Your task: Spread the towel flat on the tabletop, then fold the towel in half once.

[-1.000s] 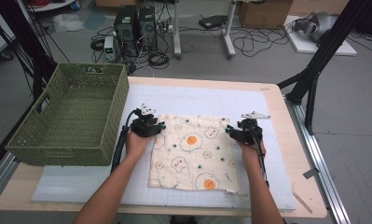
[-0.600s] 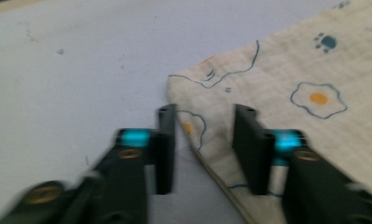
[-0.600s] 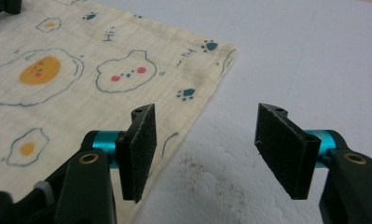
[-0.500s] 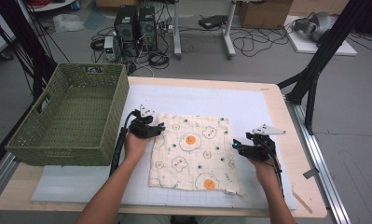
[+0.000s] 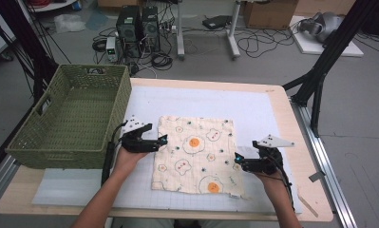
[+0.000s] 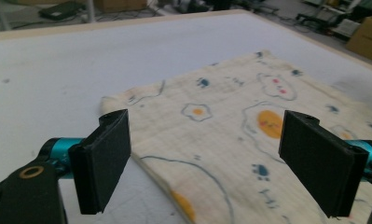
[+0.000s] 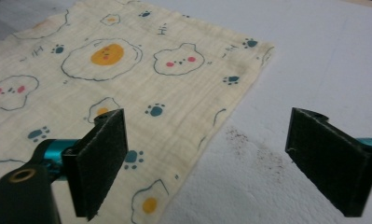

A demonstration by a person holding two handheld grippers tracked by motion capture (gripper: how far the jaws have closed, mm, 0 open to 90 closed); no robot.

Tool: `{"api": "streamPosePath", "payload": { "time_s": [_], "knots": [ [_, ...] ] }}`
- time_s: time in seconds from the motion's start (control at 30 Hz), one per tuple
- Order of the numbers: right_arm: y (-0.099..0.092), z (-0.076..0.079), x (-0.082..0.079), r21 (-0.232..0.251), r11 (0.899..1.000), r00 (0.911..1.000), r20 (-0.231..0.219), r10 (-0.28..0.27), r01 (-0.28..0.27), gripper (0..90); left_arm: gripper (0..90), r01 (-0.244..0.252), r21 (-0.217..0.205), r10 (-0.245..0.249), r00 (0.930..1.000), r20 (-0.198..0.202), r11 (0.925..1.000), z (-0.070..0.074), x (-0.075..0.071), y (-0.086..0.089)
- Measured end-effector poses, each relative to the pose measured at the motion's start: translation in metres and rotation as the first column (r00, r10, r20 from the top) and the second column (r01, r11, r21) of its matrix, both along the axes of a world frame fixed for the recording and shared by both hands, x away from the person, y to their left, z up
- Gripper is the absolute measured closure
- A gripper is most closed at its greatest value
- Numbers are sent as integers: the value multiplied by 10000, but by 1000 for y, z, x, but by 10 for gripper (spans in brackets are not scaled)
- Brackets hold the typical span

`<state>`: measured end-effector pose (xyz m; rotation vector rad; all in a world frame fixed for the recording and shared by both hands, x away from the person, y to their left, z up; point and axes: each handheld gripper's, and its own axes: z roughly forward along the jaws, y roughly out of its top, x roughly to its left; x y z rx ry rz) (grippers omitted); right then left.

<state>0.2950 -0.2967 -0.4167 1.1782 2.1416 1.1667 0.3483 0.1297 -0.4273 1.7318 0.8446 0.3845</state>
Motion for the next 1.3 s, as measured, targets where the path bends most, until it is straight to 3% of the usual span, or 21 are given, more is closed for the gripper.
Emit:
{"api": "streamPosePath", "payload": {
  "time_s": [0.1, 0.2, 0.3, 0.47, 0.57, 0.77, 1.1, 1.3],
  "knots": [
    [-4, 0, -7, 210, 9998, 9996, 283, -72, 66, 119, 198, 338, -165, -336, 9993, 141, 9993, 6, -10, 0],
    [-7, -1, -12, 66, 10000, 9995, 302, -12, 10, 119, 197, 487, -338, -475, 9983, 340, 9982, 9, -18, 0],
    [-8, -3, -18, 219, 9997, 9991, 405, -86, 77, 118, 196, 577, -171, -567, 9970, 533, 9982, 8, -25, -3],
    [-3, -1, -23, 1, 10000, 9969, 788, -61, 61, 119, 203, 574, 280, -594, 9953, 762, 9980, 5, -28, -6],
    [-2, -1, -22, 204, 9997, 9968, 774, -182, 166, 119, 217, 605, 526, -662, 9912, 1145, 9968, 4, -28, -7],
    [-3, -3, -18, 249, 9989, 9970, 664, -404, 388, 119, 217, 501, 491, -542, 9949, 854, 9975, 2, -26, -5],
    [1, -2, -15, 409, 9978, 9965, 631, -552, 527, 119, 230, 274, 395, -308, 9958, 863, 9988, 1, -28, 10],
    [5, -2, -11, 417, 9982, 9971, 605, -458, 433, 119, 228, 288, 359, -317, 9958, 858, 9989, 1, -31, 11]
  ]
}}
